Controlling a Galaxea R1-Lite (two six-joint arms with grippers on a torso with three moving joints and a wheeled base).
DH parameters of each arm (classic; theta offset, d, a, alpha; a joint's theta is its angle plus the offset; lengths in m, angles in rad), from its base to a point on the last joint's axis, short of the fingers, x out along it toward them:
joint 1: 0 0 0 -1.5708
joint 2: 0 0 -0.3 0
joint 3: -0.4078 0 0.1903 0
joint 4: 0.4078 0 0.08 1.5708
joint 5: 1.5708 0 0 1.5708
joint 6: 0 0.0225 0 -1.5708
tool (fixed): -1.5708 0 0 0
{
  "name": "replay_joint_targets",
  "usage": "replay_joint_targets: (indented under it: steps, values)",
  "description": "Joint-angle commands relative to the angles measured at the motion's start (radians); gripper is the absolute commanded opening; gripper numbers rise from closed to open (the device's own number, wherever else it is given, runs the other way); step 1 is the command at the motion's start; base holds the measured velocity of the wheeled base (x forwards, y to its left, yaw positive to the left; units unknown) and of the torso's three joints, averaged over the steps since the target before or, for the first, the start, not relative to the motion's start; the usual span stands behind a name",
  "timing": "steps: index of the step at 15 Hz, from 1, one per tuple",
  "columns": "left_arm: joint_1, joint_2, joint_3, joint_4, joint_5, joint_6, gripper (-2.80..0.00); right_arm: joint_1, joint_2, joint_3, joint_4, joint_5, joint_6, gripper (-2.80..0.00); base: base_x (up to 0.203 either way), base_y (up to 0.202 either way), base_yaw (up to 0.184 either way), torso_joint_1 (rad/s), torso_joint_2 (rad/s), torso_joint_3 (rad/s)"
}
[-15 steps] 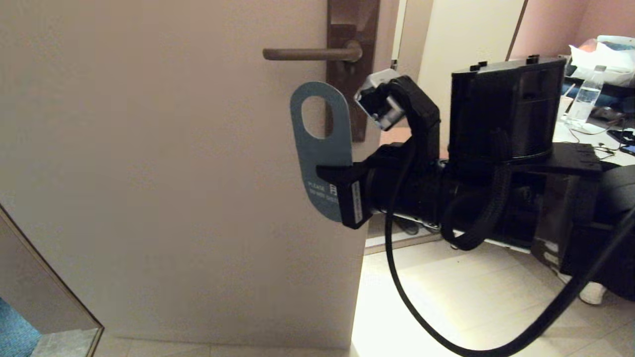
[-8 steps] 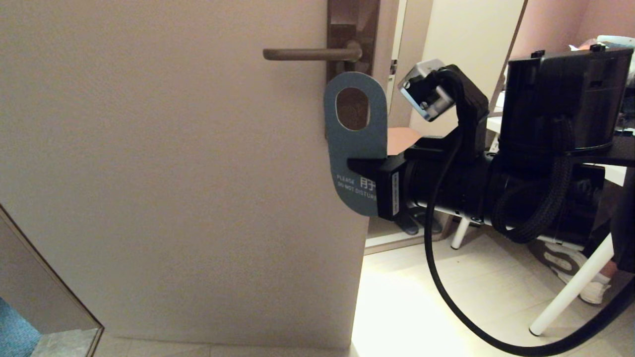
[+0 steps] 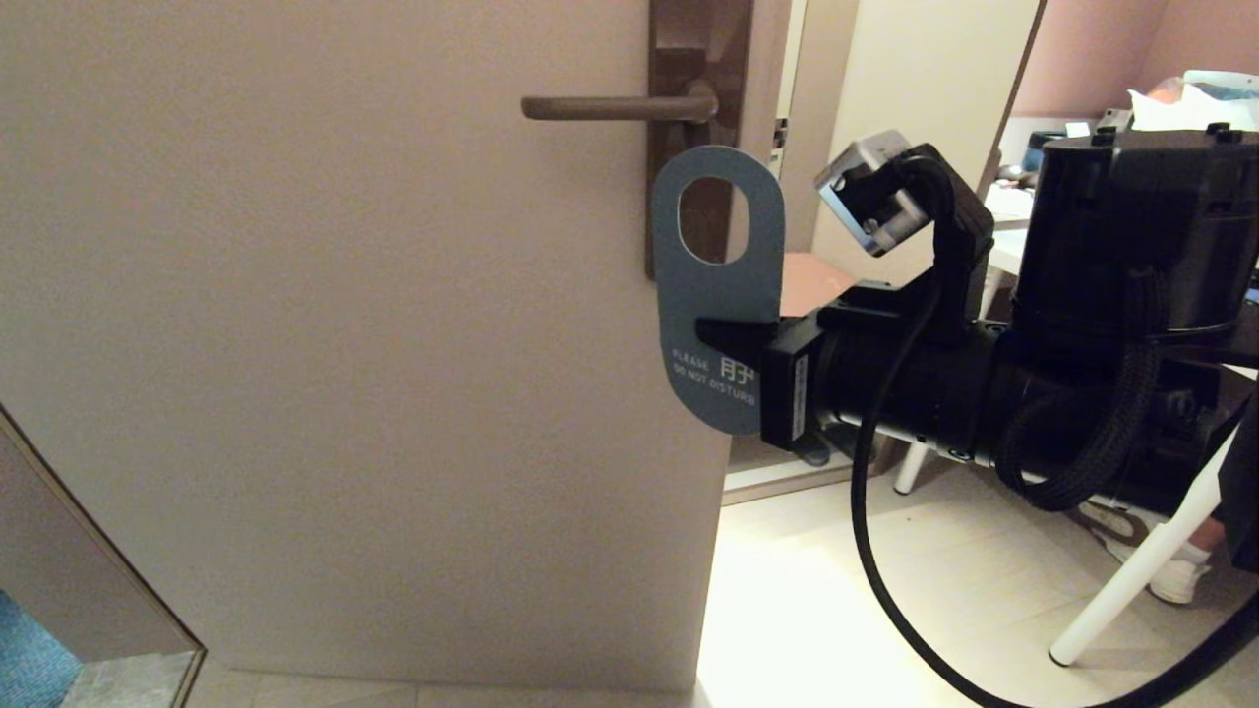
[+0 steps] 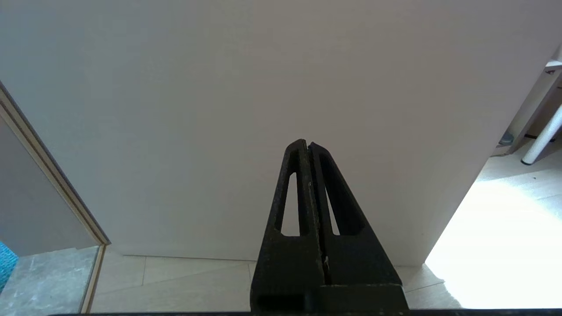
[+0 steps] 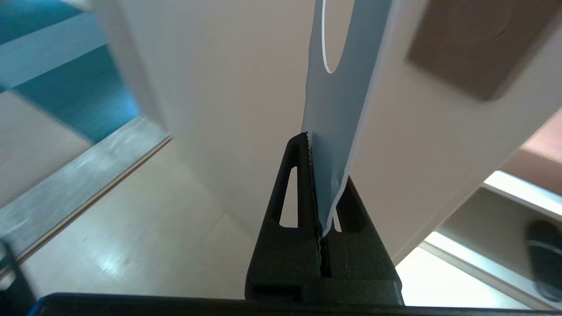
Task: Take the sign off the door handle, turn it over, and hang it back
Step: Hand it to the other hand
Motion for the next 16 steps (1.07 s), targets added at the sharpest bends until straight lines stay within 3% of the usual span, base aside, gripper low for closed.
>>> replay_joint_targets:
  steps: [1, 11, 16]
  values:
    - [0.0, 0.0, 0.0, 0.0, 0.001, -0.002, -2.8, -0.01, -0.017, 0.023, -0.004, 0.039, 0.0, -2.8, 0.0, 0.0, 0.0, 0.0, 0.0, 0.0]
    - [0.0, 0.0, 0.0, 0.0, 0.001, 0.0, -2.8, -0.117, -0.012, 0.026, -0.026, 0.431, 0.001, -2.8, 0.0, 0.0, 0.0, 0.0, 0.0, 0.0]
    - [0.0, 0.0, 0.0, 0.0, 0.001, -0.002, -2.8, -0.124, 0.03, 0.047, -0.103, 0.471, 0.002, -2.8, 0.0, 0.0, 0.0, 0.0, 0.0, 0.0]
